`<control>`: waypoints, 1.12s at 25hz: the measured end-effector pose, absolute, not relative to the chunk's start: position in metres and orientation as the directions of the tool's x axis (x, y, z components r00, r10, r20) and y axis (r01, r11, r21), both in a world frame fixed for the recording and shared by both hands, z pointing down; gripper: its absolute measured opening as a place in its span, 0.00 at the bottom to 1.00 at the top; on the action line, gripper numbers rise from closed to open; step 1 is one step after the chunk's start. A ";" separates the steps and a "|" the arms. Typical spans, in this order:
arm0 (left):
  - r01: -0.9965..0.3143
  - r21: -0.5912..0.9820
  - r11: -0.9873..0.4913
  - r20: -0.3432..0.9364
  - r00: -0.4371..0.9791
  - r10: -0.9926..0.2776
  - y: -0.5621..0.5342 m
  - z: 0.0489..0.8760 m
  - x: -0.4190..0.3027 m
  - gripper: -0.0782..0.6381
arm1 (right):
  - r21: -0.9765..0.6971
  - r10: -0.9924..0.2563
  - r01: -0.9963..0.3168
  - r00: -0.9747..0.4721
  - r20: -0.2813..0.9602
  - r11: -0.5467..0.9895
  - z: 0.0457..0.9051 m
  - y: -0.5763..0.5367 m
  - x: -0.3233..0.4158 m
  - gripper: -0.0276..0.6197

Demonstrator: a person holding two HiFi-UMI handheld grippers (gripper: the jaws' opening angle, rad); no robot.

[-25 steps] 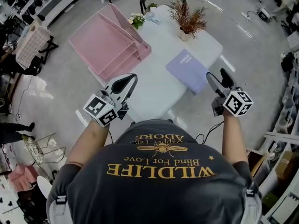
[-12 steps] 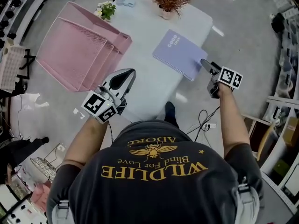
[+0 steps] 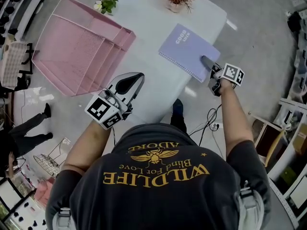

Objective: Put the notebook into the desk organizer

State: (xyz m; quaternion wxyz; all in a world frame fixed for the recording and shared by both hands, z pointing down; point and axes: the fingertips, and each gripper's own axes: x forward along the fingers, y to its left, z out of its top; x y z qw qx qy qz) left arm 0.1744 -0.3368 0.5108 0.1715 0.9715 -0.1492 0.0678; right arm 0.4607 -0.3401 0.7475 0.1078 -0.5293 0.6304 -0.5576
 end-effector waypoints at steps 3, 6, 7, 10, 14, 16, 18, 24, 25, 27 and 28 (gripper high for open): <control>-0.311 0.311 -0.898 0.191 0.946 -0.262 -0.335 0.512 0.176 0.11 | -0.798 -0.783 -0.571 -0.400 0.476 -0.194 0.749 -0.342 0.460 0.60; -0.312 0.306 -0.900 0.191 0.946 -0.263 -0.334 0.511 0.176 0.11 | -0.739 -0.772 -0.631 -0.340 0.536 -0.235 0.749 -0.337 0.468 0.39; -0.312 0.305 -0.900 0.190 0.946 -0.264 -0.334 0.510 0.176 0.11 | -0.715 -0.766 -0.656 -0.323 0.556 -0.242 0.747 -0.334 0.470 0.35; -0.321 0.299 -0.899 0.178 0.944 -0.278 -0.335 0.505 0.172 0.11 | -0.628 -0.741 -0.742 -0.280 0.610 -0.236 0.731 -0.330 0.469 0.19; -0.332 0.288 -0.898 0.146 0.942 -0.301 -0.334 0.492 0.167 0.11 | -0.615 -0.764 -0.761 -0.269 0.587 -0.205 0.691 -0.330 0.461 0.09; -0.329 0.286 -0.900 0.131 0.944 -0.304 -0.330 0.484 0.160 0.11 | -0.657 -0.787 -0.727 -0.281 0.550 -0.199 0.670 -0.323 0.453 0.09; -0.340 0.276 -0.899 0.111 0.940 -0.322 -0.328 0.473 0.150 0.11 | -0.703 -0.811 -0.688 -0.302 0.501 -0.178 0.646 -0.323 0.445 0.09; -0.417 0.183 -0.890 0.065 0.909 -0.413 -0.328 0.432 0.110 0.11 | -0.774 -0.864 -0.632 -0.365 0.347 -0.044 0.557 -0.345 0.411 0.09; -0.431 0.171 -0.886 0.054 0.902 -0.429 -0.328 0.423 0.101 0.11 | -0.772 -0.868 -0.636 -0.370 0.331 -0.023 0.541 -0.349 0.405 0.09; -0.456 0.153 -0.877 0.034 0.889 -0.457 -0.327 0.405 0.081 0.11 | -0.775 -0.878 -0.632 -0.380 0.291 0.017 0.508 -0.354 0.391 0.09; -0.468 0.145 -0.872 0.026 0.883 -0.469 -0.326 0.396 0.070 0.11 | -0.783 -0.884 -0.621 -0.386 0.263 0.039 0.490 -0.356 0.383 0.09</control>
